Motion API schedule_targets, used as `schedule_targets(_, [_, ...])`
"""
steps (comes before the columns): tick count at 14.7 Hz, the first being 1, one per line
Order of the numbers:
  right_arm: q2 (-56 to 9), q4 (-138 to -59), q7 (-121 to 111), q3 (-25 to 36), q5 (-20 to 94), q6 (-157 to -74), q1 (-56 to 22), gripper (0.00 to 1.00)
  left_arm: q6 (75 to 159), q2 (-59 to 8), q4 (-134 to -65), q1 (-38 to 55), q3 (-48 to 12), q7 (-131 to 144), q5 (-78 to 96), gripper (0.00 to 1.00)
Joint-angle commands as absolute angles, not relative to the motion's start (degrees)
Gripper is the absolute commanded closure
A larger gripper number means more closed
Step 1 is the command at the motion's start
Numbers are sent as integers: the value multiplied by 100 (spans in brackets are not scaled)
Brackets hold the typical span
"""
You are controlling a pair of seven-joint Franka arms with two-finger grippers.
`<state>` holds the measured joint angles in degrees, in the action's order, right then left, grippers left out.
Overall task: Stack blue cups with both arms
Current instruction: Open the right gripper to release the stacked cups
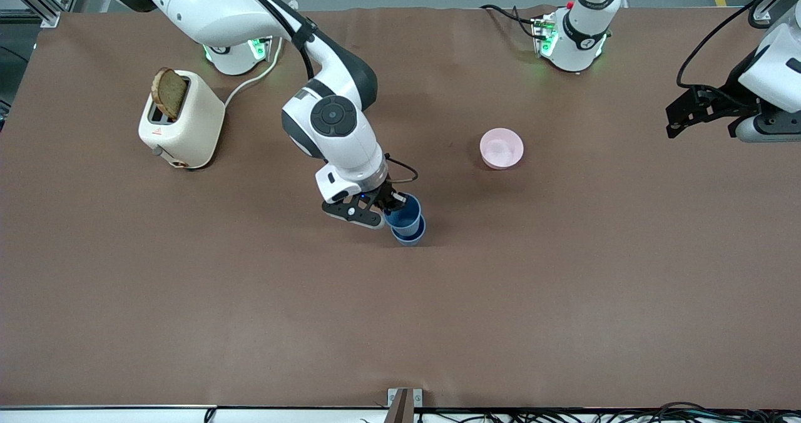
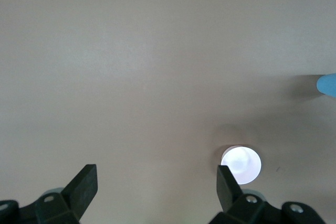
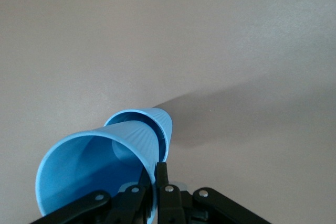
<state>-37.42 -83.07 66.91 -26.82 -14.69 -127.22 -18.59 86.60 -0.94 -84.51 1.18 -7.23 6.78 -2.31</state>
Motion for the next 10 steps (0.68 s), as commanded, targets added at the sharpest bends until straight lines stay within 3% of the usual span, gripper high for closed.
schedule_targets(1, [-3885, -8165, 6689, -2733, -1617, -12744, -1872, 94, 8648, 18, -8526, 27, -756, 563, -202, 0])
schedule_targets(2, [-3885, -8165, 6680, -2733, -1617, -12744, -1872, 85, 8640, 18, -8473, -17, -756, 563, -185, 0])
schedule_targets(4, [-3885, -8165, 6680, -2733, -1608, -12744, -1872, 43, 8648, 17, -8402, -53, -756, 580, -176, 0])
schedule_targets(6, [-3876, -8165, 6680, -2733, -1617, -12735, -1863, 24, 8640, 9, -8402, -62, -756, 580, -176, 0])
schedule_targets(7, [-3850, -8165, 6671, -2733, -1617, -12727, -1820, 8, 8640, 9, -8402, -62, -756, 571, -176, 0])
schedule_targets(8, [-3806, -8165, 6662, -2733, -1608, -12718, -1793, 0, 8640, 9, -8411, -53, -756, 571, -167, 0])
schedule_targets(10, [-3492, -8261, 6671, -2716, -1669, -12622, -1688, 0, 8631, 18, -8411, -53, -765, 571, -167, 0])
